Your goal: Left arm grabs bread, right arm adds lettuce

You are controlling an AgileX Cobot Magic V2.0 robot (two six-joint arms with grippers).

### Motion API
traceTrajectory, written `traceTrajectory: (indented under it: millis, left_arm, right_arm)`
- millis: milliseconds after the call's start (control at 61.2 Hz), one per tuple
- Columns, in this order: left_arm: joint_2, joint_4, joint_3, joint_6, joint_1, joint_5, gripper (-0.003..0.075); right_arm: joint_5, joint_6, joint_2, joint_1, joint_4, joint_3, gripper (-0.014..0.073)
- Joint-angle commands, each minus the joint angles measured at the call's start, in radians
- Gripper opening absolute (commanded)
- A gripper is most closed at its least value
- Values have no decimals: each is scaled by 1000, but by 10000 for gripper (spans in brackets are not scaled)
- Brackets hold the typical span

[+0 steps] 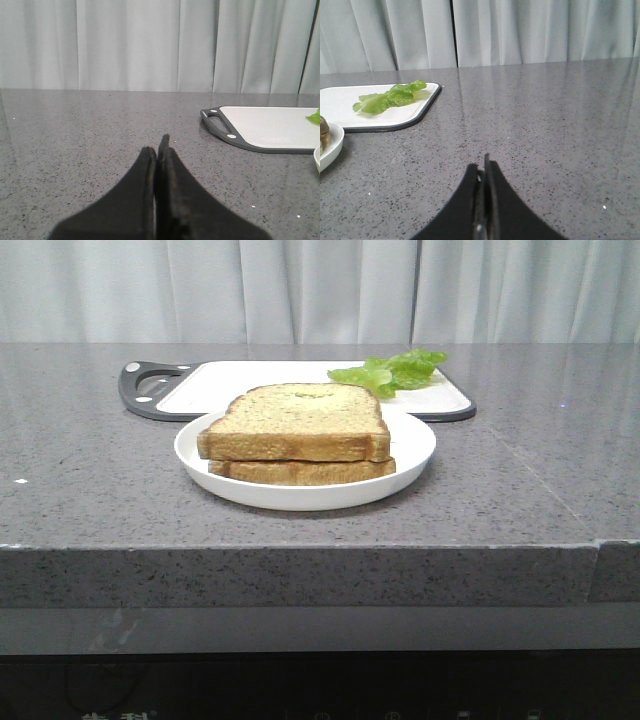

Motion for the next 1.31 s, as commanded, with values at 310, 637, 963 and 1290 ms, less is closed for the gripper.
traceTrajectory:
  millis: [310, 637, 963, 1290]
  left_arm:
    - [-17, -7, 5, 1, -7, -76, -20]
    - [-17, -7, 5, 1, -7, -76, -20]
    - [-17, -11, -16, 1, -7, -99, -20]
    - [30, -57, -331, 1, -7, 176, -20]
  right_arm:
    - [-83, -1, -23, -6, -9, -2, -116]
    - [-83, -1, -23, -6, -9, -2, -116]
    - [-102, -1, -23, -6, -9, -10, -116]
    - [101, -1, -18, -6, -10, -275, -116]
